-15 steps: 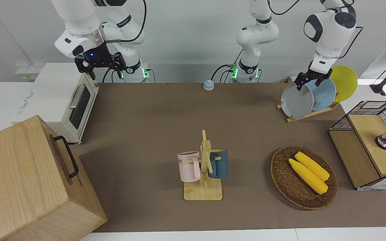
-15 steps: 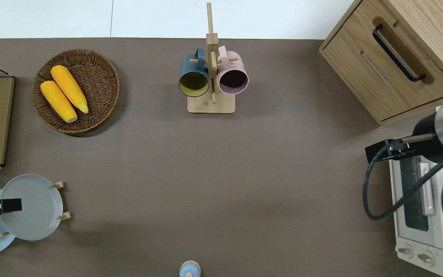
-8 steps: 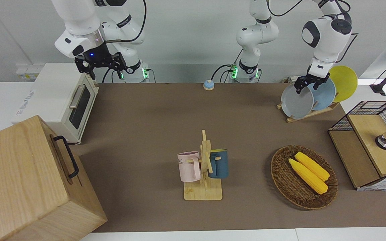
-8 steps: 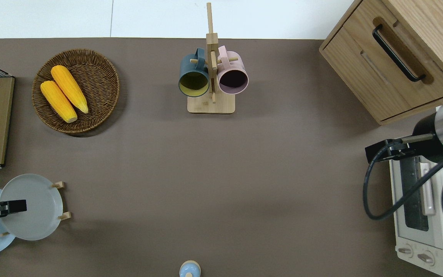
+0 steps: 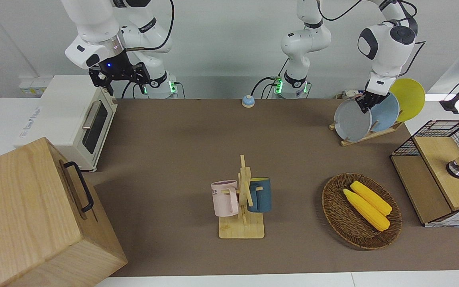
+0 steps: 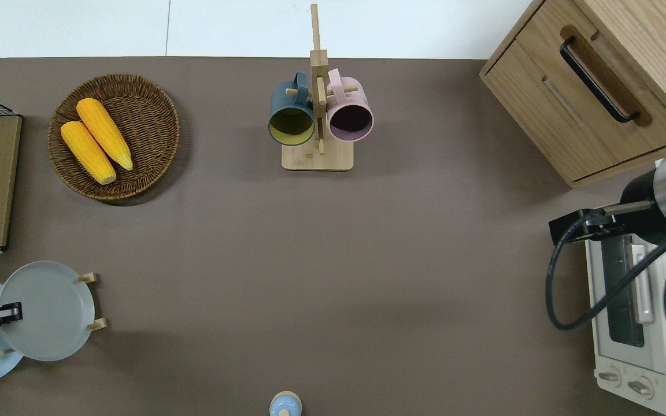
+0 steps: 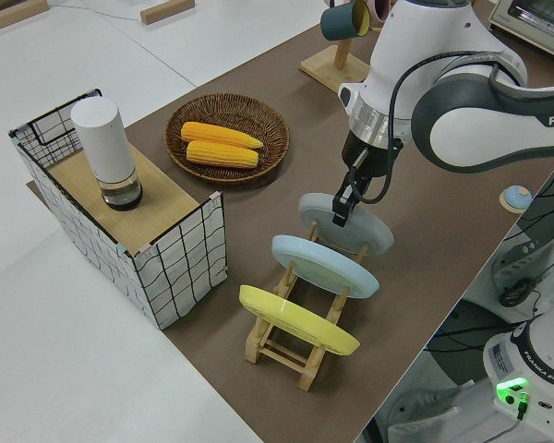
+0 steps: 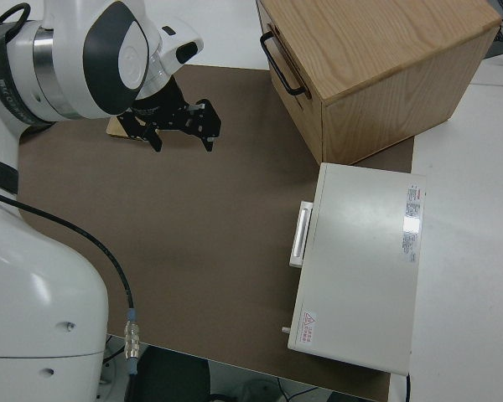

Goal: Pick gray plate from low plate rack and place it on table with left arm
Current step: 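Lift the gray plate up out of the rack with the left gripper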

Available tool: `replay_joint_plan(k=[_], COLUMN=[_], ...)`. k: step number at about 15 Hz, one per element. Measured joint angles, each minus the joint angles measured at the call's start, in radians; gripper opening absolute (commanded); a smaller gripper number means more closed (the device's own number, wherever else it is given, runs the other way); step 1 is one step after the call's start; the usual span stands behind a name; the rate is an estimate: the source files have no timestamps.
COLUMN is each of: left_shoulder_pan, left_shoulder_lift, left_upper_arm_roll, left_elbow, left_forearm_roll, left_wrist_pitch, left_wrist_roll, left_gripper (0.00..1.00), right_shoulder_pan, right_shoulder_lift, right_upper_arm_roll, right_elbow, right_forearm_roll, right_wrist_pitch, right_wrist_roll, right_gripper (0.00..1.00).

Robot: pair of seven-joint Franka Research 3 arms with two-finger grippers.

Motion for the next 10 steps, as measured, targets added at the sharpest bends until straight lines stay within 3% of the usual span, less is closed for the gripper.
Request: replay_joint_plan(k=[7, 10], left_shoulder_pan=[-0.001, -0.002], left_shoulder_lift=[0.0, -0.004], left_upper_arm_roll=[-0.01, -0.015], left_elbow=[0.01, 0.087], left_forearm_roll=[0.013, 0.015], left_wrist_pitch=[-0.005, -0.102], left_wrist_roll=[-0.004, -0.003], left_gripper=[0.02, 0.02], right_shoulder_pan=[0.0, 0.0], right_shoulder_lift=[0.0, 0.0], right_upper_arm_roll=[0.0, 0.0], right_elbow=[0.0, 0.0], right_forearm_roll=[0.0, 0.0], right_wrist_pitch=[0.0, 0.0], right_wrist_roll=[0.0, 0.0], right_gripper=[0.983, 0.983])
